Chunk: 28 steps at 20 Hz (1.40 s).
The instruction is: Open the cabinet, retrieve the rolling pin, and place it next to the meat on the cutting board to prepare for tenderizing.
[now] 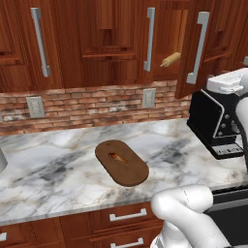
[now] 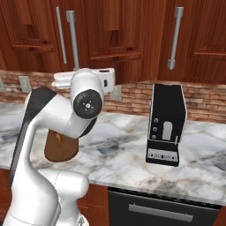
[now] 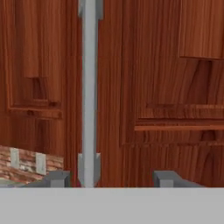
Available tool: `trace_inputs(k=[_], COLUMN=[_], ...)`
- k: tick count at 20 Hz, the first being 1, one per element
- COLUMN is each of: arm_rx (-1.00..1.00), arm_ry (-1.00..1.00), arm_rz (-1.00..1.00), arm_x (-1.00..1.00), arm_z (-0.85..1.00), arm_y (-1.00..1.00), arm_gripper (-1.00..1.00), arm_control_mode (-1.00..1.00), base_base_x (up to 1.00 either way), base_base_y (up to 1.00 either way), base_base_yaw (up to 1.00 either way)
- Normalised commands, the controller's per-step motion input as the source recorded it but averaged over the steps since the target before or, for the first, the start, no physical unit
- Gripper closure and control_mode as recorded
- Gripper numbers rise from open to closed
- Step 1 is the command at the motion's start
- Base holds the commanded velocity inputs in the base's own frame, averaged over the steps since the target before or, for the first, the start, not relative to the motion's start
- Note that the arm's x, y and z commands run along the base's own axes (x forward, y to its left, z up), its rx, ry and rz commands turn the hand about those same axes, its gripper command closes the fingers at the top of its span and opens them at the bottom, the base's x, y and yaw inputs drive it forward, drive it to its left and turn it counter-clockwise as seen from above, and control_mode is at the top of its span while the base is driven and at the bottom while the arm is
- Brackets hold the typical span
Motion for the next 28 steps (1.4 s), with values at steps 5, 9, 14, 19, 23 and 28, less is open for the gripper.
trace_inputs(k=[5, 9, 14, 19, 23, 28], arm_rx=[-0.22, -0.31, -0.35, -0.35, -0.29, -0.2], arm_ry=[-0.29, -0.17, -0.07, 0.02, 0.15, 0.11], arm_rz=[-0.02, -0.09, -0.16, -0.28, -0.29, -0.28], arm_x=[-1.0, -0.74, -0.18, 0.05, 0.45, 0.46], arm_z=[0.0, 0.01, 0.11, 0.11, -0.04, -0.27], arm_y=[0.27, 0.81, 0.89, 0.66, 0.45, 0.17], arm_gripper=[-1.0, -1.0, -1.0, -1.0, -1.0, -1.0], arm_control_mode=[-1.0, -1.0, -1.0, -1.0, -1.0, -1.0], base_base_x=[0.0, 0.0, 0.0, 0.0, 0.0, 0.0], base_base_y=[0.0, 0.0, 0.0, 0.0, 0.0, 0.0], base_base_yaw=[0.0, 0.0, 0.0, 0.0, 0.0, 0.0])
